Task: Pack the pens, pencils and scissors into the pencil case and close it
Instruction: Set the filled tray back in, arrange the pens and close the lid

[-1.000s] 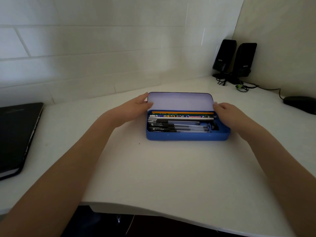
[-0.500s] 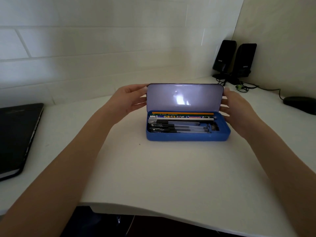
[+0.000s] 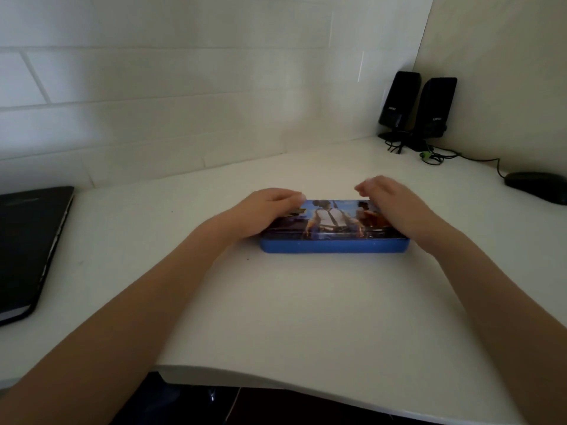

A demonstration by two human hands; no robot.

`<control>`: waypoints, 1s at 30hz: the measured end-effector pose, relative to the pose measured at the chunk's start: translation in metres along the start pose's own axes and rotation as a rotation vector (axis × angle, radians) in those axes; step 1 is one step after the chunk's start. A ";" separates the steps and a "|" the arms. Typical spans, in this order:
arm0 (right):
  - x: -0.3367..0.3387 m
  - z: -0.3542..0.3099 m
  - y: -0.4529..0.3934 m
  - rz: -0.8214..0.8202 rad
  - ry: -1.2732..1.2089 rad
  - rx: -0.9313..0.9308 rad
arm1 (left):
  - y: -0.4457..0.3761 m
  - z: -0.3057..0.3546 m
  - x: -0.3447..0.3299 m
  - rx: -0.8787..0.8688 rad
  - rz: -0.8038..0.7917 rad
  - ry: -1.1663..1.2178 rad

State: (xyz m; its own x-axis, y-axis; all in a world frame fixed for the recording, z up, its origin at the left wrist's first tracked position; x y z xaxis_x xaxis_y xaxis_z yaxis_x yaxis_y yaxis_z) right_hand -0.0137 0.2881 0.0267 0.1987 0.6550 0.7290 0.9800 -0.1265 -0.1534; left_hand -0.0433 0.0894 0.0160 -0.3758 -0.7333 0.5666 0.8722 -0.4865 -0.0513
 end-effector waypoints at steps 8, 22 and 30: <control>-0.026 0.000 0.003 -0.122 0.748 -0.002 | 0.000 -0.003 -0.010 0.016 -0.013 -0.669; 0.000 -0.007 0.044 0.218 0.249 -0.039 | 0.040 0.027 -0.021 -0.134 0.188 -0.582; -0.032 -0.011 0.079 0.058 0.406 -0.050 | 0.059 0.046 -0.066 -0.290 0.035 -0.938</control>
State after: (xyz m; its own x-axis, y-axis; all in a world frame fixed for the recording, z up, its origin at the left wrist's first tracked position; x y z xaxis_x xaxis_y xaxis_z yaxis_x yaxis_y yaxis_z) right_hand 0.0574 0.2490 -0.0016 0.2306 0.3003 0.9256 0.9644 -0.1974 -0.1762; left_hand 0.0475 0.1306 0.0132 0.1596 -0.1358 0.9778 0.7205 -0.6611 -0.2095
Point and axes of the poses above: each hand's wrist, its own y-axis away from the middle knuckle, its own x-axis out of the back of the hand, z = x × y, the point moved 10 cm from there along -y, towards the middle knuckle, and after that the axes turned 4 degrees about y, right-handed, at the moved point
